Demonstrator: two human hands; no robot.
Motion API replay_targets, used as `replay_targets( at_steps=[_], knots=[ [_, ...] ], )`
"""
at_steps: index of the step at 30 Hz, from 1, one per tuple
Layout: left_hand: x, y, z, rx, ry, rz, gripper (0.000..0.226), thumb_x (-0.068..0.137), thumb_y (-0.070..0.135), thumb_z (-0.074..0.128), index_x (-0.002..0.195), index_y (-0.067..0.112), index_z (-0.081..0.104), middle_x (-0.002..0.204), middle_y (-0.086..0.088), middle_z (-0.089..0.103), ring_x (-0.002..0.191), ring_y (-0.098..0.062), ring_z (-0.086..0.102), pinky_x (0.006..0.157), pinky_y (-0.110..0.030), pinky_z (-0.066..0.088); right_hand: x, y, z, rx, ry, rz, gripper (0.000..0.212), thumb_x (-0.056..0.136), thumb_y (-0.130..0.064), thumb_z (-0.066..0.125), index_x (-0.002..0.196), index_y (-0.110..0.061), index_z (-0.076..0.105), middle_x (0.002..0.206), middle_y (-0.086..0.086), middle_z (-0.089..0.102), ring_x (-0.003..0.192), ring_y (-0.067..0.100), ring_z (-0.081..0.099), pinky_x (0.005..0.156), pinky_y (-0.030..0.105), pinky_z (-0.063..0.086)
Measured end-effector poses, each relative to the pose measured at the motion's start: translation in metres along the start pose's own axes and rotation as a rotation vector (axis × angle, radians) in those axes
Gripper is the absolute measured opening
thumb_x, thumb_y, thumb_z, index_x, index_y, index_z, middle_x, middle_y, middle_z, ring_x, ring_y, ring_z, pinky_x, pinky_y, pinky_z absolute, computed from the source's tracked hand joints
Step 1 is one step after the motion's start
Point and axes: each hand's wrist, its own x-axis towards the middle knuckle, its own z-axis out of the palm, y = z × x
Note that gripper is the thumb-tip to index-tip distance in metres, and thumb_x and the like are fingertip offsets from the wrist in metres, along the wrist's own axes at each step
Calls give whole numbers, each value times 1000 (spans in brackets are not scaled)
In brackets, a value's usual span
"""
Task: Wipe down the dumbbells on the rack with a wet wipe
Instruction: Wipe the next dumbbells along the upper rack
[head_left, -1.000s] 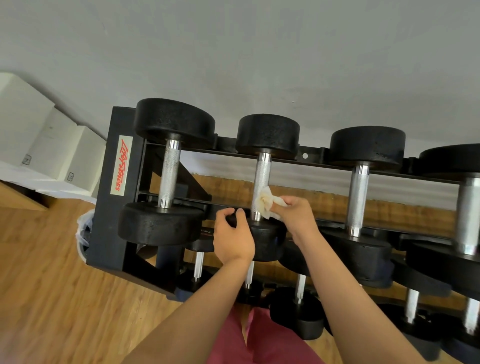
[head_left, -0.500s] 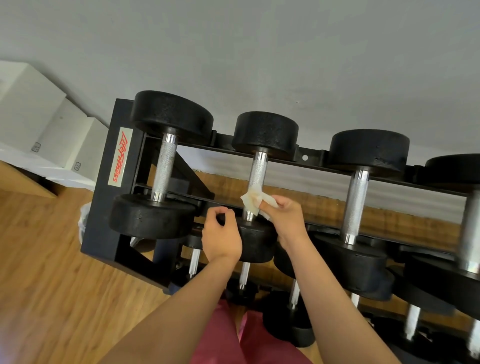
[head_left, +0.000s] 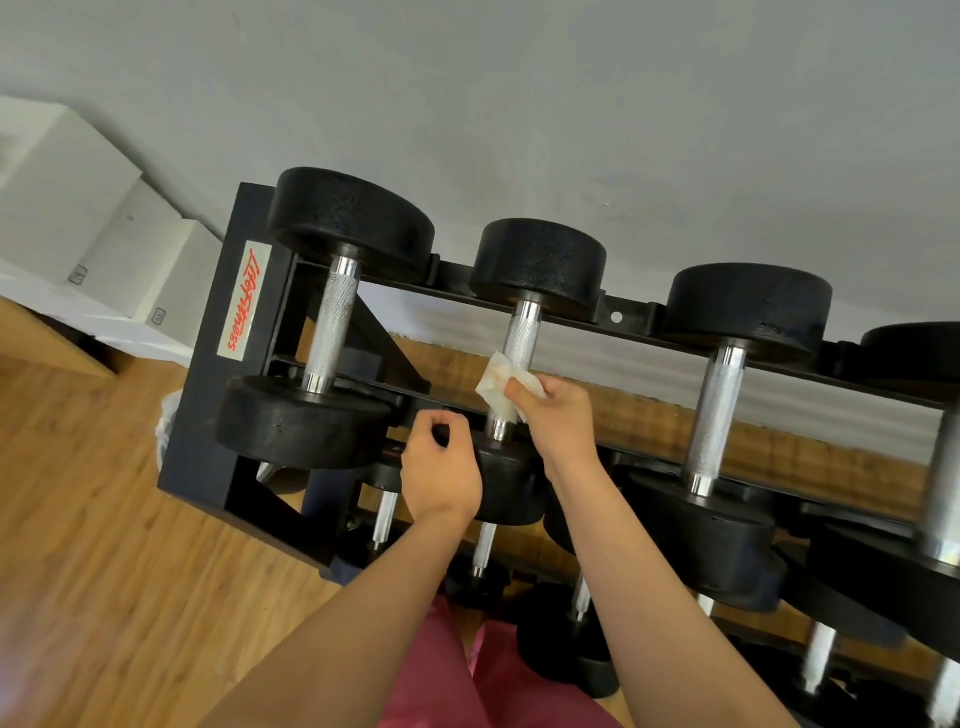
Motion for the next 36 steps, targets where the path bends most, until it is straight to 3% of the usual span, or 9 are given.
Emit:
replay_targets(
  at_steps=[4,8,12,17,22,26,31,36],
  knots=[
    [0,-1,-1,5,4,10,13,98,31,48,100,24,58,89,5,61,90,-18,57,73,-31,38,-5,13,-10,85,82,-28,7,88,-20,70,94,-17,74,85,-9,71,79,-1,63,65,10,43],
    [-1,0,0,7,12,9,15,98,31,48,100,22,59,91,4,62,89,-17,56,72,-30,35,4,6,-8,-25,25,-42,7,88,-26,70,91,-19,73,86,-5,71,81,8,64,66,18,47],
    [0,-1,0,-2,13,12,15,98,31,48,98,23,59,92,3,62,92,-19,56,73,-31,36,9,0,-1,-23,2,-31,20,89,-28,70,100,-12,72,87,-6,68,78,2,61,58,11,44],
    [-1,0,0,-2,17,13,14,98,30,48,98,21,60,86,8,59,86,-15,54,68,-29,34,2,12,-5,102,89,-51,20,87,-25,72,103,-13,74,93,-6,72,89,7,65,74,18,49],
    [-1,0,0,-4,18,17,13,98,29,49,98,22,60,85,10,58,81,-10,53,67,-29,35,7,1,3,85,68,-35,23,88,-26,71,107,-13,71,94,-7,69,86,4,62,64,13,45],
    [-1,0,0,7,20,17,14,98,29,48,98,22,59,84,10,58,77,-4,51,62,-25,34,14,-8,11,88,77,-9,28,87,-32,71,105,-11,71,98,3,70,90,16,64,70,23,51],
    [0,-2,0,-14,14,35,14,98,29,49,99,21,60,85,10,59,78,-4,52,68,-28,35,6,-1,6,199,140,6,21,90,-24,68,108,-15,72,90,-13,67,85,2,61,62,12,45],
    [1,-1,0,-2,20,38,13,98,28,48,95,22,59,81,9,58,76,-5,52,61,-22,35,16,-19,14,228,142,27,23,90,-25,68,111,-15,69,94,-8,66,89,6,61,67,16,47]
  ],
)
